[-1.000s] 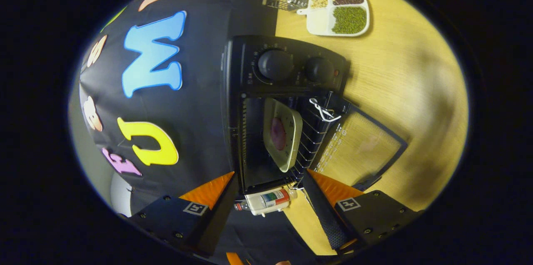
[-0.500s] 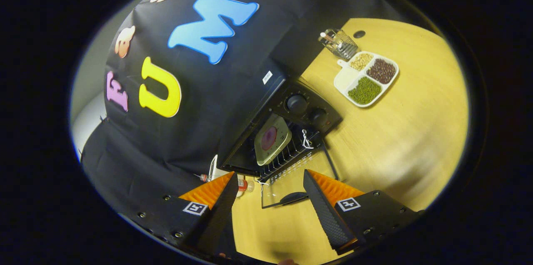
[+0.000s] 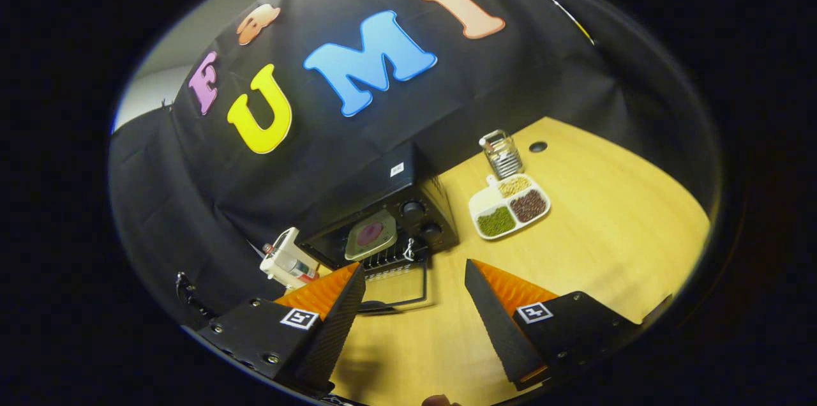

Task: Open the electric oven with the left hand, put the food in, and close the electric oven.

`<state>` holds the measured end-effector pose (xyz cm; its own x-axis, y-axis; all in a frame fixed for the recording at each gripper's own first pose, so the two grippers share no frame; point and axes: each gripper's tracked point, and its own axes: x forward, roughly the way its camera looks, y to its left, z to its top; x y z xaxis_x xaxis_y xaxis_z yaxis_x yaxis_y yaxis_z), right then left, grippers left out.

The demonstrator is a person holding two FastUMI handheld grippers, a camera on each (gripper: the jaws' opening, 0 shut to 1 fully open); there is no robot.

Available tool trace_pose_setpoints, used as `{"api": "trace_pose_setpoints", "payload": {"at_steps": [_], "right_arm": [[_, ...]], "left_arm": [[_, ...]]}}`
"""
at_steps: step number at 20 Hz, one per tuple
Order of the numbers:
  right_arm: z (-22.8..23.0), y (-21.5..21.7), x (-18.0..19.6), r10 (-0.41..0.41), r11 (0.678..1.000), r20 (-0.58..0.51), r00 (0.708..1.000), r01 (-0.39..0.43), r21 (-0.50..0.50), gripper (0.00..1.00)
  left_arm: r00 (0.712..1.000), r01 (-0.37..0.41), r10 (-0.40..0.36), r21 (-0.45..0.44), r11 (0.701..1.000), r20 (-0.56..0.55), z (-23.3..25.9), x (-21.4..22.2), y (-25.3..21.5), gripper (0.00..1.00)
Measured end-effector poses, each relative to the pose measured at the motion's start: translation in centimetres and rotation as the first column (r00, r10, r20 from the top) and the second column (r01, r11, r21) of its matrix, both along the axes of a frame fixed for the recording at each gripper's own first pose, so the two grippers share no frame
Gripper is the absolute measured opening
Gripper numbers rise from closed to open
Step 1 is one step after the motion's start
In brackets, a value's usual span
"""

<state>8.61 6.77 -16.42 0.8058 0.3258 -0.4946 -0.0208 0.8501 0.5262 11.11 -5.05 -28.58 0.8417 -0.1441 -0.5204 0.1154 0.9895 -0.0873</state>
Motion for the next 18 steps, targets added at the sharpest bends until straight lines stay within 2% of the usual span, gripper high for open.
{"api": "trace_pose_setpoints", "payload": {"at_steps": [2, 5, 10, 13, 15, 17, 18], "right_arm": [[0.8, -1.0, -1.0, 0.001, 1.0, 0.021, 1.0, -0.001, -0.03, 0.97], [1.7, -3.3, -1.9, -0.017, 0.987, 0.091, 0.996, 0.031, -0.157, 0.97], [2.0, -6.1, -4.3, -0.011, 0.925, 0.174, 0.985, 0.076, -0.372, 0.97], [2.5, -6.9, -4.9, -0.041, 0.902, 0.186, 0.982, 0.116, -0.416, 0.97], [2.6, -7.3, -5.3, -0.05, 0.892, 0.187, 0.981, 0.128, -0.434, 0.97], [2.5, -8.2, -5.8, -0.054, 0.878, 0.188, 0.981, 0.136, -0.458, 0.97], [2.6, -8.3, -5.9, -0.049, 0.868, 0.19, 0.981, 0.136, -0.478, 0.97]], "left_arm": [[0.999, 0.015, -0.015, -0.01, 1.0, -0.045, -2.1, -0.2, -1.1, 0.96], [0.993, 0.039, -0.041, -0.021, 0.999, -0.112, -4.9, 0.1, -2.4, 0.97], [0.98, 0.05, -0.05, -0.006, 0.999, -0.19, -8.3, 1.0, -2.7, 0.97], [0.974, 0.044, -0.042, 0.005, 0.999, -0.221, -9.6, 1.8, -2.4, 1.0], [0.978, 0.062, -0.053, 0.038, 0.997, -0.204, -9.6, 2.7, -2.3, 0.92], [0.98, 0.068, -0.052, 0.076, 0.995, -0.193, -10.0, 3.8, -2.1, 1.0], [0.98, 0.059, -0.041, 0.086, 0.995, -0.196, -9.9, 3.6, -2.1, 0.92]]}}
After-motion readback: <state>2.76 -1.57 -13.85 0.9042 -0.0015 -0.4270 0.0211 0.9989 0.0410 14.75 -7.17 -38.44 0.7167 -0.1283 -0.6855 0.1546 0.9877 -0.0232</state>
